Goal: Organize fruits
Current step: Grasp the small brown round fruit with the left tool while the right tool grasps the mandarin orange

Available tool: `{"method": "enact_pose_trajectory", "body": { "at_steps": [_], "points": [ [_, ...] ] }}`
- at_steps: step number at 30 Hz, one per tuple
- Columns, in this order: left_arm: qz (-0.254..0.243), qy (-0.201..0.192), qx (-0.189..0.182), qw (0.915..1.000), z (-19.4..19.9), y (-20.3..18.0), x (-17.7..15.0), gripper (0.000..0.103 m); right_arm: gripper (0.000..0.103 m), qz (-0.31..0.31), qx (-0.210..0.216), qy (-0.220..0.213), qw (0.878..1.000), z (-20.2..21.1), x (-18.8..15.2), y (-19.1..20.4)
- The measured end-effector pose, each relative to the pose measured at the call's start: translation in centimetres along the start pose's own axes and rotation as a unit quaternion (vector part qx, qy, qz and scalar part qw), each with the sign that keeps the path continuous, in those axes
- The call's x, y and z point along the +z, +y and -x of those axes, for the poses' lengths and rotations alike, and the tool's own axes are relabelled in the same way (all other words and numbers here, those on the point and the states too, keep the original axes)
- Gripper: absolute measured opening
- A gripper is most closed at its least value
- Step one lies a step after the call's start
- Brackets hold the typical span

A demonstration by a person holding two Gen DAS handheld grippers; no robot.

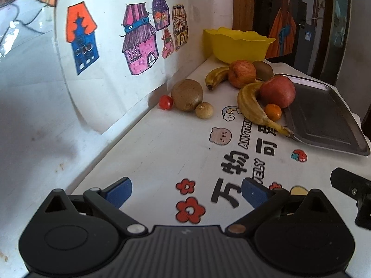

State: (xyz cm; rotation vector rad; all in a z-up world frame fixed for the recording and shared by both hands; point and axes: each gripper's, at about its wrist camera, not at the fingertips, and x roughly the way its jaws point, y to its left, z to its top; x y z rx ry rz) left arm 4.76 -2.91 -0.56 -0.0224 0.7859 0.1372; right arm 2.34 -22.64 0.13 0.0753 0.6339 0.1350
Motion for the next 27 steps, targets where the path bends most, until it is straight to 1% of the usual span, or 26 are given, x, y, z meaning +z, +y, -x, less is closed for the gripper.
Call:
{"method": "enact_pose_trajectory", "body": {
  "at_steps": [8,16,20,24,27],
  "points": [
    [0.018,0.012,0.016,0.9996,-1.8,-1.3,1.7,0.102,0.102,0.026,0.019,0.006,0.999,-1.9,1.4,-0.5],
    [0.024,0.010,0.026,0.9993,-3.0,-1.4,3.0,0.102,0.102,0.049,0.031,0.009,0.998,-3.5,3.2,-1.4],
    [0.017,0.016,0.019,0.9996,-4.0,-1.5,3.7,0.102,0.102,0.060,0.051,0.023,0.997,-4.3,3.9,-1.9],
    [0.007,0.012,0.008,0.9999,-5.0,-1.7,4.6,0.102,0.102,0.068,0.046,0.023,0.996,-4.8,4.9,-2.1],
    [0.012,0.008,-0.003,0.9999,-6.1,-1.4,5.4,0.102,0.102,0.065,0.055,0.023,0.996,-5.7,5.7,-2.3]
  ]
}}
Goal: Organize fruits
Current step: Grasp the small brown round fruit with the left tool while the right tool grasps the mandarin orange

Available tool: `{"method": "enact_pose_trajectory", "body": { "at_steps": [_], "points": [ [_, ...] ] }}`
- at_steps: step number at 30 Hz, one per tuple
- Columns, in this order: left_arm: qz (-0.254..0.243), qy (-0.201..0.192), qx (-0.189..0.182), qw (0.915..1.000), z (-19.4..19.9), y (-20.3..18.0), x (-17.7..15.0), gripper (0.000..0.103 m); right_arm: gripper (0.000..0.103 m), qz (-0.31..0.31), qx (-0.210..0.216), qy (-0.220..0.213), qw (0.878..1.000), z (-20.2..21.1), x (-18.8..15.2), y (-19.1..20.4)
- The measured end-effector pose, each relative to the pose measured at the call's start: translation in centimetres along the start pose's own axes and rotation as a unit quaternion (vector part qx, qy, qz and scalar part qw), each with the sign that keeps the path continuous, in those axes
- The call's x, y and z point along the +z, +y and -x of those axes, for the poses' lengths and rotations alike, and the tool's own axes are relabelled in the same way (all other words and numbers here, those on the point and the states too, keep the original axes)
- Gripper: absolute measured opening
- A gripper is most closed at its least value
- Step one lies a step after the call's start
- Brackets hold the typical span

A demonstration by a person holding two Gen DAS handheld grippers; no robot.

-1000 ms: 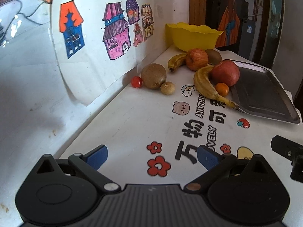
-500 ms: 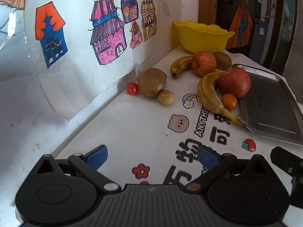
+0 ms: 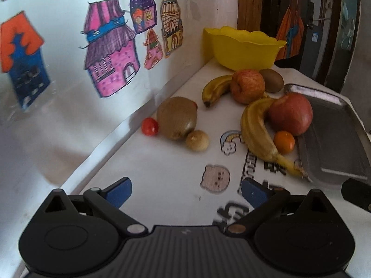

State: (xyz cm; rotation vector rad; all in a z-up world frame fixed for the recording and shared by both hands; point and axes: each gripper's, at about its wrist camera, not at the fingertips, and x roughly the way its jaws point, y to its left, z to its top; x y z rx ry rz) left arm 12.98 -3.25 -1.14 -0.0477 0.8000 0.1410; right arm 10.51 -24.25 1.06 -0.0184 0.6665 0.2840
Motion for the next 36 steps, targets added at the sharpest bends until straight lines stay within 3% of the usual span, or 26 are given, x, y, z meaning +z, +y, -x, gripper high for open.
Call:
{"method": "enact_pose_trajectory", "body": {
  "at_steps": [8,21,28,36],
  "points": [
    [-0.011,-0.001,0.001,0.9999,-2.6,1.4,1.4,0.102,0.102,-0.042,0.037,0.014,0.998,-3.4,1.4,-0.4],
    [-0.048,-0.019,-0.049,0.9974,-2.9,0.8,2.1,0.101,0.102,-0.045,0.067,0.033,0.996,-5.9,3.8,0.8],
    [-0.040,-0.028,-0.050,0.9976,-3.1,1.2,1.5,0.096,0.102,-0.068,0.054,0.017,0.996,-6.7,4.3,0.2],
    [-0.016,-0.030,-0.037,0.9987,-3.8,0.9,1.7,0.089,0.086,-0.056,0.056,0.027,0.996,-8.5,3.8,-1.0]
  ]
}}
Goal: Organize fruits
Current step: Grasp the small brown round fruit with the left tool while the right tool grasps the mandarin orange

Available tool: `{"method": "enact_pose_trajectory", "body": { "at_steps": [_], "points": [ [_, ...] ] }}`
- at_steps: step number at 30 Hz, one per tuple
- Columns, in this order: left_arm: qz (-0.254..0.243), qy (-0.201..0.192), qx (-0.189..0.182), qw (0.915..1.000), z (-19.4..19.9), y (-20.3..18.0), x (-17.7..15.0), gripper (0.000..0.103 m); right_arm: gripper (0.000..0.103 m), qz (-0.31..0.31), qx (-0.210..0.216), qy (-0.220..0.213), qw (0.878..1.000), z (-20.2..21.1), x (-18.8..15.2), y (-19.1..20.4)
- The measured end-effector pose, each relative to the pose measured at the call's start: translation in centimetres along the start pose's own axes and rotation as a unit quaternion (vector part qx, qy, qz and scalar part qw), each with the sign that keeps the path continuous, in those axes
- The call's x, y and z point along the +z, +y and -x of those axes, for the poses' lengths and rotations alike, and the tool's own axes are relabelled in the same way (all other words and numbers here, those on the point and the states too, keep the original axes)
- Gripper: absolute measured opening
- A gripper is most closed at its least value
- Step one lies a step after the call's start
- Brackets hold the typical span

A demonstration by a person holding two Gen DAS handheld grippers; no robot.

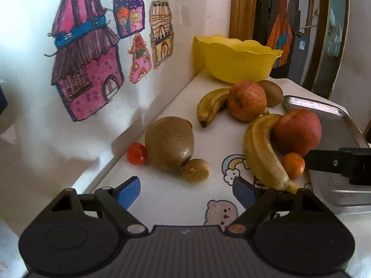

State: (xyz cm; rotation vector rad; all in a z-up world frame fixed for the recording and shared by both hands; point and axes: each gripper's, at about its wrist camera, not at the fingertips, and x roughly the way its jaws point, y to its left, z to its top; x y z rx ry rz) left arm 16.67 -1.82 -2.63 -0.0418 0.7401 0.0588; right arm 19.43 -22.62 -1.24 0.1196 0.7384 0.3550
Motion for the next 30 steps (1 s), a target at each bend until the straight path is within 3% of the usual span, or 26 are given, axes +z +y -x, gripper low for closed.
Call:
{"method": "enact_pose_trajectory", "body": {
  "at_steps": [7,12,15,24,28,30],
  "points": [
    [0.003,0.012,0.009,0.9999,-0.9,-0.6,0.3,0.079,0.075,0.030,0.012,0.010,0.999,-1.3,0.1,0.1],
    [0.004,0.020,0.007,0.9998,-1.4,-1.3,0.3,0.072,0.055,0.038,0.018,0.021,0.999,-2.1,0.1,0.1],
    [-0.002,0.020,0.007,0.9998,-1.5,-1.7,0.4,0.066,0.049,0.039,0.023,0.026,0.999,-2.4,0.0,0.1],
    [-0.001,0.016,0.015,0.9998,-2.1,-2.2,0.8,0.047,0.046,0.061,0.025,0.029,0.997,-2.7,0.2,0.6],
    [0.002,0.015,0.019,0.9997,-2.3,-2.6,1.0,0.034,0.046,0.064,0.022,0.028,0.997,-2.7,0.1,0.8],
    [0.000,0.014,0.018,0.9997,-2.3,-2.8,1.1,0.032,0.041,0.057,0.037,0.033,0.997,-2.7,0.1,0.8]
  ]
}}
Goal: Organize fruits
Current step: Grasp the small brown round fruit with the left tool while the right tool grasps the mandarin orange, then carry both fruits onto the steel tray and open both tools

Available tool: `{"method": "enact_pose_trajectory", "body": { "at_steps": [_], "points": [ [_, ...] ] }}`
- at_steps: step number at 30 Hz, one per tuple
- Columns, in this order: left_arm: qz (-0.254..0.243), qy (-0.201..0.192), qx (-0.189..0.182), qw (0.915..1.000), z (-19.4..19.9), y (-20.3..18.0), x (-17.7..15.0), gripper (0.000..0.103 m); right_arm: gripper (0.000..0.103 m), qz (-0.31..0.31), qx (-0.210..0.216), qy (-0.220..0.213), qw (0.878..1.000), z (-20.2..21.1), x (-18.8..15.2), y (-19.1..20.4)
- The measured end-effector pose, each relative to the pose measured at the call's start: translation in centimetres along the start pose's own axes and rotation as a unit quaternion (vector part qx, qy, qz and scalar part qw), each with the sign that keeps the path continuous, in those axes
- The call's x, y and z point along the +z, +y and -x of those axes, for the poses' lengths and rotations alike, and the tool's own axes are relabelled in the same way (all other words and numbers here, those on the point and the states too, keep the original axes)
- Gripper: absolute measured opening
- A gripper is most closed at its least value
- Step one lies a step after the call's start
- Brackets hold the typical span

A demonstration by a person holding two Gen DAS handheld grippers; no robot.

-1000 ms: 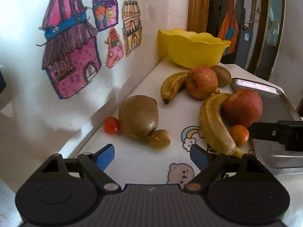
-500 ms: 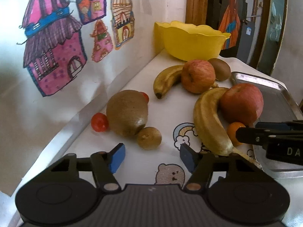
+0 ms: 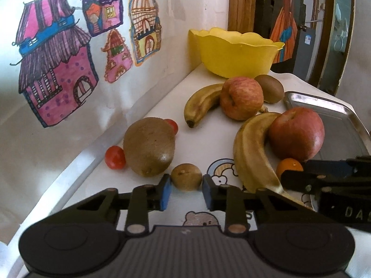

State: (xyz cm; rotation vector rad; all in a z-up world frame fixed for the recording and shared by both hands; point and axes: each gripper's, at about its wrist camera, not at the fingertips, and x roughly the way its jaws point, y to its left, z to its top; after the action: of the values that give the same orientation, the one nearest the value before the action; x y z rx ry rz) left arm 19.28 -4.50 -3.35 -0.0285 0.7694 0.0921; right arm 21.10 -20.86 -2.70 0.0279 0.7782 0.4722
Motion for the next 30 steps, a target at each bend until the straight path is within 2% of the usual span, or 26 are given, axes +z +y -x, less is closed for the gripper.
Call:
{"method": "enact_pose_trajectory", "body": {
  "at_steps": [4,11,15,23,27,30],
  "points": [
    [-0.008,-0.002,-0.003,1.0000,0.0,-0.6,0.0,0.031,0.041,0.000,0.002,0.002,1.000,-0.1,0.0,0.6],
    [-0.010,-0.003,-0.003,0.9999,-0.4,-1.2,0.2,0.031,0.041,-0.050,0.025,-0.001,0.998,-0.6,-0.1,-0.6],
    [-0.009,-0.002,-0.004,0.9999,-0.3,-1.1,0.2,0.031,0.037,-0.088,0.048,0.005,0.995,-0.7,-0.3,-1.5],
    [-0.026,-0.001,-0.017,0.9995,0.7,-0.9,-0.5,0.031,0.035,-0.061,0.050,0.006,0.997,-0.7,-0.2,-1.5],
    [-0.029,-0.001,-0.021,0.9994,0.6,-1.0,-0.4,0.032,0.037,-0.079,0.063,0.009,0.995,-1.4,0.0,-1.9],
    [-0.031,-0.002,-0.021,0.9993,0.5,-0.9,-0.3,0.031,0.035,-0.101,0.074,0.005,0.992,-1.5,-0.2,-2.2]
  ]
}}
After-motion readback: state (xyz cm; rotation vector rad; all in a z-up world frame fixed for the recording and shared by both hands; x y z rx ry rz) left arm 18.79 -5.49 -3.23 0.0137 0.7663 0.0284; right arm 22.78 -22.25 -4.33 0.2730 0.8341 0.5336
